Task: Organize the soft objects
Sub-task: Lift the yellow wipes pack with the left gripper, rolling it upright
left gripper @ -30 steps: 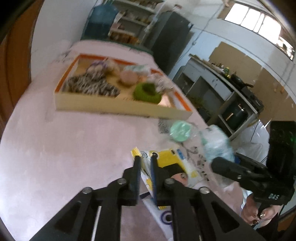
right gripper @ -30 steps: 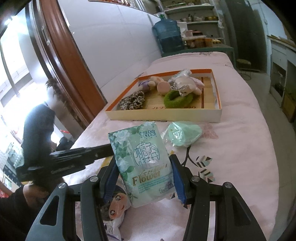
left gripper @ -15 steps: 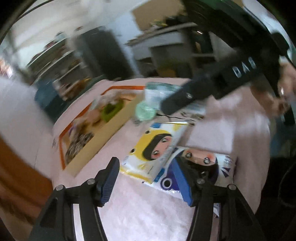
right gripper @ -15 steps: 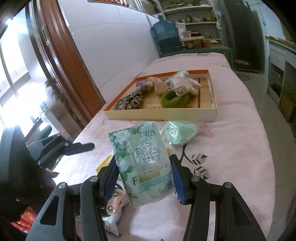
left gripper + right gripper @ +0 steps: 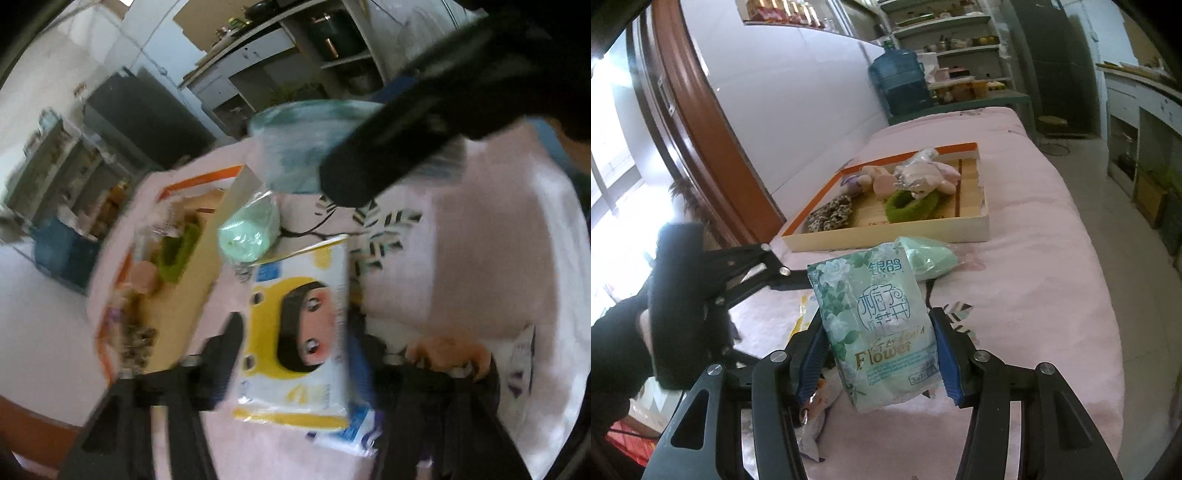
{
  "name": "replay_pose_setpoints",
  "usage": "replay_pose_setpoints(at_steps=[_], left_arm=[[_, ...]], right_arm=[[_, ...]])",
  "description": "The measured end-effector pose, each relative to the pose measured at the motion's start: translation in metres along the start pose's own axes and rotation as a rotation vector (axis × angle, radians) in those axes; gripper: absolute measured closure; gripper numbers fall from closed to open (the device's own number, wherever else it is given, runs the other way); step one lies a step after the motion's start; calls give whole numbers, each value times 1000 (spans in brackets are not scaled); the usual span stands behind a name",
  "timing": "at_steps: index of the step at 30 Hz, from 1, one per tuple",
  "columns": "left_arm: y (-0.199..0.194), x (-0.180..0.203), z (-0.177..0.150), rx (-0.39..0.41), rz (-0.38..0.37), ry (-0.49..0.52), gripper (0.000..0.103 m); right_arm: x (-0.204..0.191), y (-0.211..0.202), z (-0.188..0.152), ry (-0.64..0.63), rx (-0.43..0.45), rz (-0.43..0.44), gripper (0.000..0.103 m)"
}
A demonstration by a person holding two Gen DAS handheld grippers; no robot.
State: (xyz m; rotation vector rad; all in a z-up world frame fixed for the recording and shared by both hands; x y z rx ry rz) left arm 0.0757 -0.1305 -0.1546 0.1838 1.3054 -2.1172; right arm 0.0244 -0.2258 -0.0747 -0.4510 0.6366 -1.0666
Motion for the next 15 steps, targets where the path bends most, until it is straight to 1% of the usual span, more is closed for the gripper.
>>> replay_pose_setpoints(at_steps=[1,2,7,11,15], left_arm=[[3,0,0,-2,-34,-20,77],[8,-1,-1,-2,-48,-37,78],[2,-4,-1,51,-52,-90,84],[-7,-10,-2,71,-55,-166,86],[-18,-17,-3,90,-84,-260,87]], right_arm=[[2,0,0,4,0,0,48],[4,0,-2,10,0,-1,48],[12,1,-4,32,0,10,48],[11,4,-2,28,0,24,48],[8,6,-1,18,0,33,48]])
Point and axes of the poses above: each gripper's, at about its wrist camera, not at the fingertips, and y roughly the way its jaws point, x to its right, z to its top, the point moved 6 cm from there along y, roughly the way its jaws point, and after that the axes turned 8 degrees about -y, right-handed, at the moved point
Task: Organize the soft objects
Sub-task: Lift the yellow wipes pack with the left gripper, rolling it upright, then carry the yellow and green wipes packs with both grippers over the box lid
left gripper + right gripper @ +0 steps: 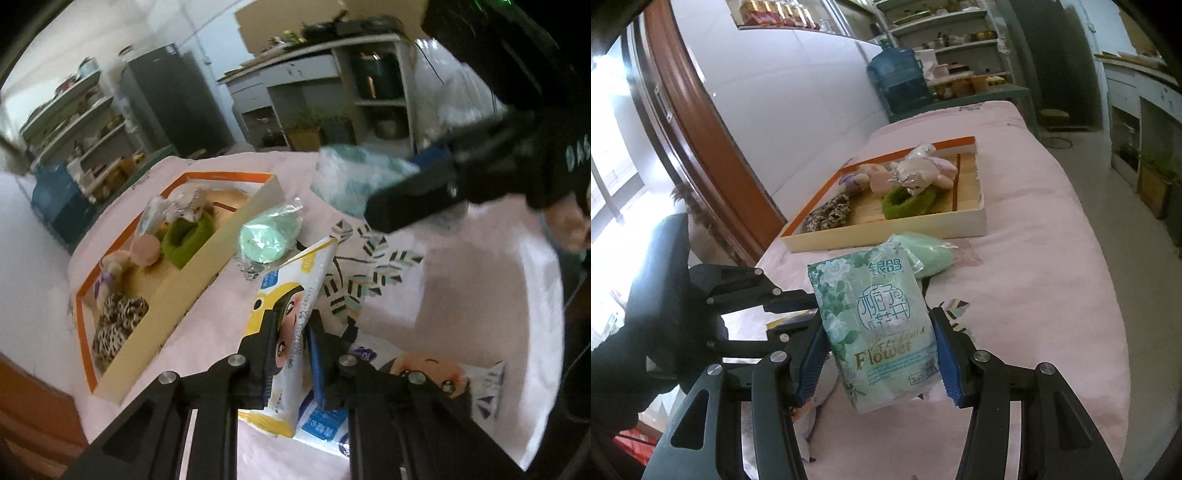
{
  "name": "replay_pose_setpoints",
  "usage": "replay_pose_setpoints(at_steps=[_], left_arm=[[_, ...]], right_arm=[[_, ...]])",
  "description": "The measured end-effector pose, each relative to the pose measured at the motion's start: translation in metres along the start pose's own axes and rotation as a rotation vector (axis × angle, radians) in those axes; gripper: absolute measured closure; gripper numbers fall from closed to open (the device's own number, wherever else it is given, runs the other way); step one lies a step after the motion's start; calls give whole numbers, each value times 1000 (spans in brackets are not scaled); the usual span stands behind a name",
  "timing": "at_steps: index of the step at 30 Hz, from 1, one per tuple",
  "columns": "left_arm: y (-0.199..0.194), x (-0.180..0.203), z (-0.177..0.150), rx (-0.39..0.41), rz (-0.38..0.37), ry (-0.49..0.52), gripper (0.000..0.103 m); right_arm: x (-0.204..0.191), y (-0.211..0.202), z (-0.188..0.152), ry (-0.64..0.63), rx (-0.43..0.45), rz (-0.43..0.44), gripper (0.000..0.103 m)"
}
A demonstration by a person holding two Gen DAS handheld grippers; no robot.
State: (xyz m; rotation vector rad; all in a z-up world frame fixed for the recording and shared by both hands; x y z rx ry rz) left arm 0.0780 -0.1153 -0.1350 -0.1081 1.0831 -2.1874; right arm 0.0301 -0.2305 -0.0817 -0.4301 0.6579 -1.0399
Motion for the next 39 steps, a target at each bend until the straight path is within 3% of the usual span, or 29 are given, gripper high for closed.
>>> replay_pose_setpoints(at_steps=[8,18,30,39], left_arm=[[-23,-15,0,49,-40,-169,89],[-56,-39,7,167,-61,-400,91],[-84,-86,16,247,83,-667,91],[-96,-114,27,290,183,-752,91]], right_arm=[[-9,2,3,-11,1,9,48],[-26,1,15,-40,15,5,48],[-51,7,43,-119,32,2,49],[-57,12,71,-145,60,-12,49]])
Point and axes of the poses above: each gripper's, at about its wrist camera, not at the fingertips, and y roughly the way its jaws point, x to its right, z to its top, the point moved 6 cm from there along y, roughly the way its jaws point, and after that the axes turned 8 degrees about -y, right-handed, at the moved point
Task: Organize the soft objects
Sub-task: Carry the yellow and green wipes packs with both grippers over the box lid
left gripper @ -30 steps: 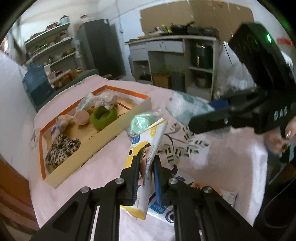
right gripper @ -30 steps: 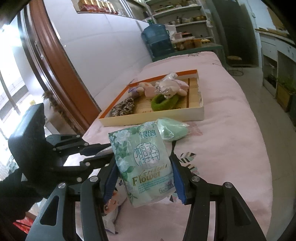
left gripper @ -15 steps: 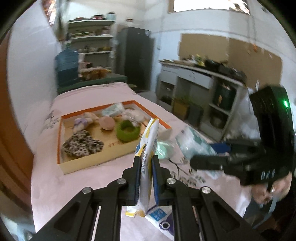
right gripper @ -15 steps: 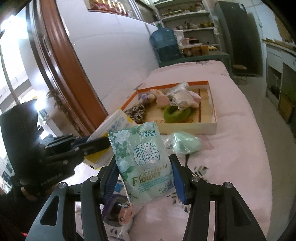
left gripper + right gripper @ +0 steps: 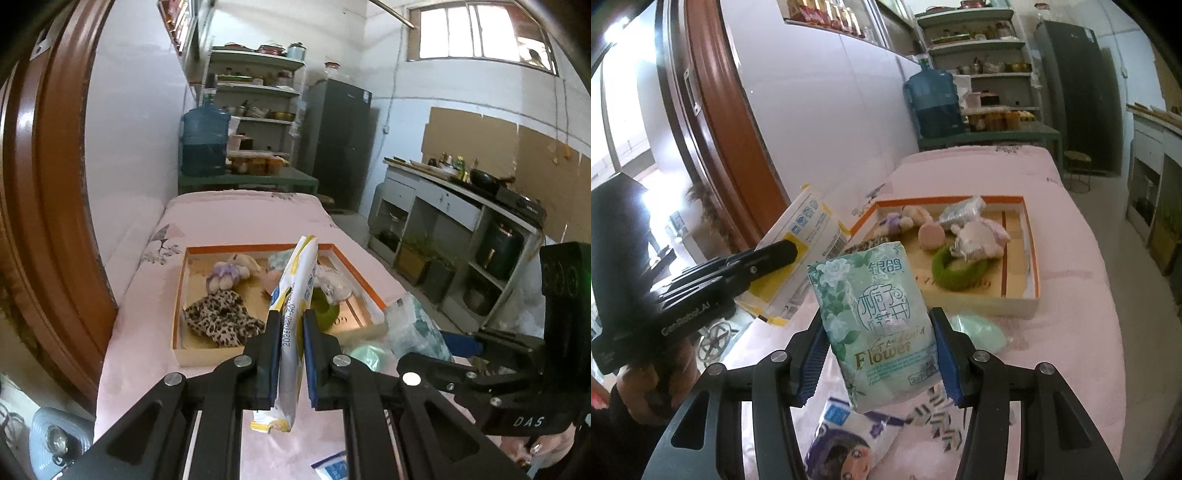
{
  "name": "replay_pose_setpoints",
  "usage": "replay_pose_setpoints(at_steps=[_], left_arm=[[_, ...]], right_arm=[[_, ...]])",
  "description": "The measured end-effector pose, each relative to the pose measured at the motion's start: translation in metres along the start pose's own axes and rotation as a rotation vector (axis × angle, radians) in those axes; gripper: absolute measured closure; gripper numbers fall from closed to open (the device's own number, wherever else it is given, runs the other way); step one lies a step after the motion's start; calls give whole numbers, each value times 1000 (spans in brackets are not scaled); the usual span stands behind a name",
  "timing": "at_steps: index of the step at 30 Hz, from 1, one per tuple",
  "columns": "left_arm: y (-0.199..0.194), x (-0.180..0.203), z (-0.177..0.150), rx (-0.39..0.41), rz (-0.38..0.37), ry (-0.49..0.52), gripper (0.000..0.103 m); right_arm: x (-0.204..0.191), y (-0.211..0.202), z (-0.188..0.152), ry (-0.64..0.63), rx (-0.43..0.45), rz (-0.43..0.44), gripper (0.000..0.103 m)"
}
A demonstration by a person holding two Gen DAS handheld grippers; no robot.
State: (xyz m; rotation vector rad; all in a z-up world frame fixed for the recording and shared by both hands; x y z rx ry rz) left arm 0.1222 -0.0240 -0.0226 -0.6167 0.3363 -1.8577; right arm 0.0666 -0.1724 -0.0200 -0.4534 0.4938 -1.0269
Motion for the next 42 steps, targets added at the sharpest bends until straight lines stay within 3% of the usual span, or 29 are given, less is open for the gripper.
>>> replay_pose_setpoints(at_steps=[20,30,42], left_arm=[[27,-19,41,52,-55,-139,91],[53,-49,61,67,-19,-209,91],[97,-67,70,17,5,-218,91]], right_arm=[[27,30,51,16,42,-31,49],[41,61,77,23,39,-47,49],[56,111,91,34,-10,-32,49]])
Point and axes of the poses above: each gripper's, at about its wrist camera, not at the fingertips, and y roughly the way its jaws point, x to its right, z to its top, the point moved 6 cm from there along y, roughly the way its jaws point, and after that the axes turned 8 degrees about -y, right-handed, at the moved point
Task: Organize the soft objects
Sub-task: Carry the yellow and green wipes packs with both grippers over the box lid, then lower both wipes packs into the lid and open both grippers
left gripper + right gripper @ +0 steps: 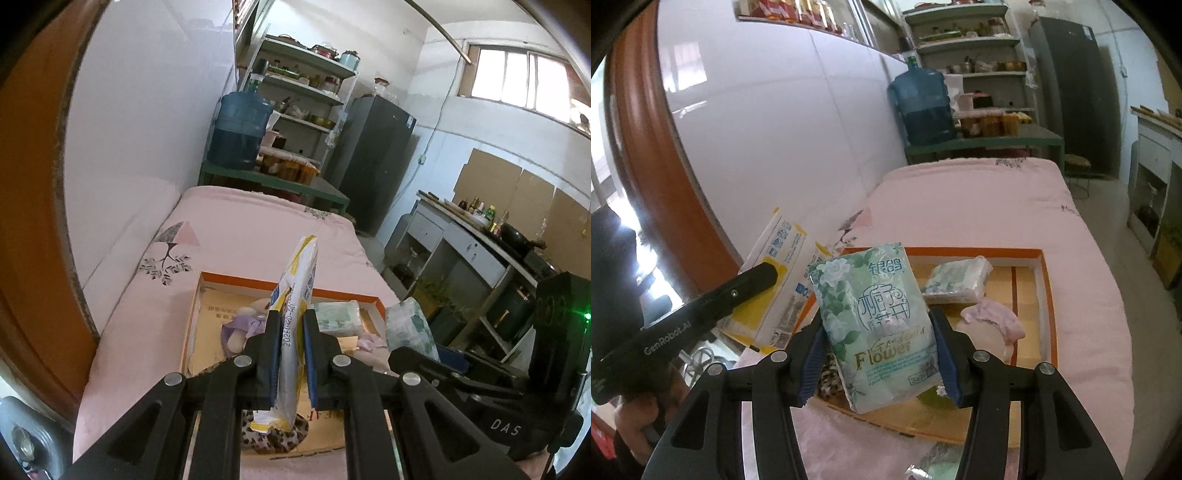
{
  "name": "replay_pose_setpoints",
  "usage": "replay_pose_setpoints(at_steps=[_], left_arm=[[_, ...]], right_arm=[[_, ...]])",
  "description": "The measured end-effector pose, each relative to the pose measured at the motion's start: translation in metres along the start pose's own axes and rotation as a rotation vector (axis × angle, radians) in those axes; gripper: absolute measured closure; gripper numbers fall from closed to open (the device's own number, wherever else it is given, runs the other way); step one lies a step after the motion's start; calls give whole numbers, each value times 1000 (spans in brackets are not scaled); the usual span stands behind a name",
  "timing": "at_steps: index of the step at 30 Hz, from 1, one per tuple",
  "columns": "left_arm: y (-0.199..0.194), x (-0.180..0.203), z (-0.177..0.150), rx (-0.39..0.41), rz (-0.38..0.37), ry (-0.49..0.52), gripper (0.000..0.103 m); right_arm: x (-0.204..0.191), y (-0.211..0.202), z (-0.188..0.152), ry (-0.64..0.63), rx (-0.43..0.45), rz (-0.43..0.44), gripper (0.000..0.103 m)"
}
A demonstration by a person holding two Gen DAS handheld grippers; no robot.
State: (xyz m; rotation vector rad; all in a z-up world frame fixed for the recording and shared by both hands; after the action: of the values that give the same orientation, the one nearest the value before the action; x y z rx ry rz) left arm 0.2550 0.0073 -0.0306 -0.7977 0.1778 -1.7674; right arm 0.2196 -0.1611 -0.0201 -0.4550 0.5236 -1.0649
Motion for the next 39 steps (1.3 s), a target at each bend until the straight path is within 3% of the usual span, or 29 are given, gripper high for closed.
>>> replay_pose_setpoints(at_steps=[12,21,29,32,39], left_arm=[[41,-10,-14,-32,126,78,91],[60,-6,-31,-88,146,129,91],[68,-3,-42,-112,123,130,88],[74,-6,-46,-144,79,85,78],[79,-20,-47,-173,-11,-48,75]], right_arm=[[21,36,-16,40,-64,-13,48],[21,44,-20,14,-78,-47,48],[22,65,-36,7,-155,-51,49],[22,71,-38,-11,-162,-60,49],[23,74,-39,-22,-151,-56,48]])
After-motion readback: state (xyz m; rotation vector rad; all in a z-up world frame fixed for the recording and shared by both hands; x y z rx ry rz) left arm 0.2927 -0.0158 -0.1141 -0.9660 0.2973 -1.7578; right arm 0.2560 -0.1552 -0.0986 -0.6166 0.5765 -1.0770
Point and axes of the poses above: each gripper's, at about its wrist camera, not at the fingertips, and y roughly the way its jaws point, x to its right, z to its top, the point moved 6 cm from there along y, roughly the way its jaws point, and after that the axes turned 8 degrees about -y, right-handed, at the moved point
